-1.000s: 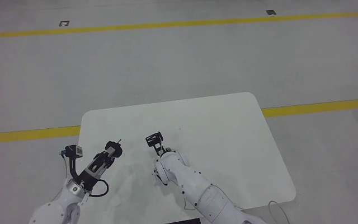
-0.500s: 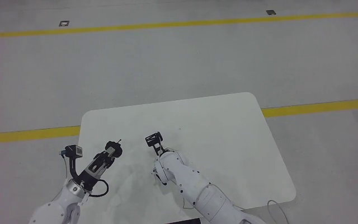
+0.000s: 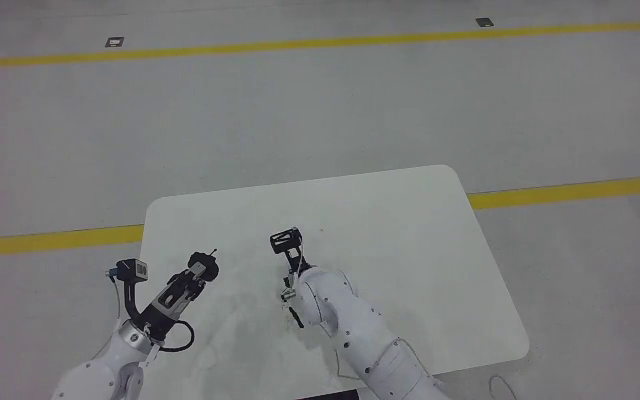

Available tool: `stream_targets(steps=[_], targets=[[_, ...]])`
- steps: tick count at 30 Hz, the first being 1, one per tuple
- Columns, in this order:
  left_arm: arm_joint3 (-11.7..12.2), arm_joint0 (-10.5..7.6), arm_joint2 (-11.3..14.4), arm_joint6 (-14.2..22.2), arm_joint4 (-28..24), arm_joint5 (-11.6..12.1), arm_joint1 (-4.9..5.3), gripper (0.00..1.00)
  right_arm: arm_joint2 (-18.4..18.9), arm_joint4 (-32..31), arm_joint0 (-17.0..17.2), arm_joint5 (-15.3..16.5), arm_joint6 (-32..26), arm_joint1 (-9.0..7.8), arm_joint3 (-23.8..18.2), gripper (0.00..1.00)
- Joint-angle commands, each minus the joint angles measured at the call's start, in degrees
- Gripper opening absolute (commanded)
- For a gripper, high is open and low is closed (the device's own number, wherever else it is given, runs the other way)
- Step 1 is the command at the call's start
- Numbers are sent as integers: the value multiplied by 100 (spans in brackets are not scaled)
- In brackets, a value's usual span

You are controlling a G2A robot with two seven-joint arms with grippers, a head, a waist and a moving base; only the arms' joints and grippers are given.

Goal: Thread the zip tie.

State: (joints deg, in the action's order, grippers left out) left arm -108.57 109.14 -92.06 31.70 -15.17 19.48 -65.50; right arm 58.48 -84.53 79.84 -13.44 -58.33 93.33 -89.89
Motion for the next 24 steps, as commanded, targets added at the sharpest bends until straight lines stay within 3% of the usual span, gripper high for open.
stream_targets(steps=[1,2,7,9,14,17,24], targets=[[0,0,0,0,0,0,0,0,269,325,237,323,177,-56,-413,0],[0,0,0,0,0,0,0,0,475,705,427,668,386,-98,-688,0],[0,0,0,0,0,0,0,0,1288,1901,978,1731,962,-249,-1181,0],[0,0,0,0,0,0,0,0,1628,2553,1138,2241,1226,-303,-1213,0],[0,0,0,0,0,0,0,0,2207,3955,1280,3165,1518,-405,-1010,0],[0,0,0,0,0,0,0,0,2295,4815,1143,3292,1446,-474,-750,0],[0,0,0,0,0,0,0,0,2295,4815,1143,3292,1446,-474,-750,0]])
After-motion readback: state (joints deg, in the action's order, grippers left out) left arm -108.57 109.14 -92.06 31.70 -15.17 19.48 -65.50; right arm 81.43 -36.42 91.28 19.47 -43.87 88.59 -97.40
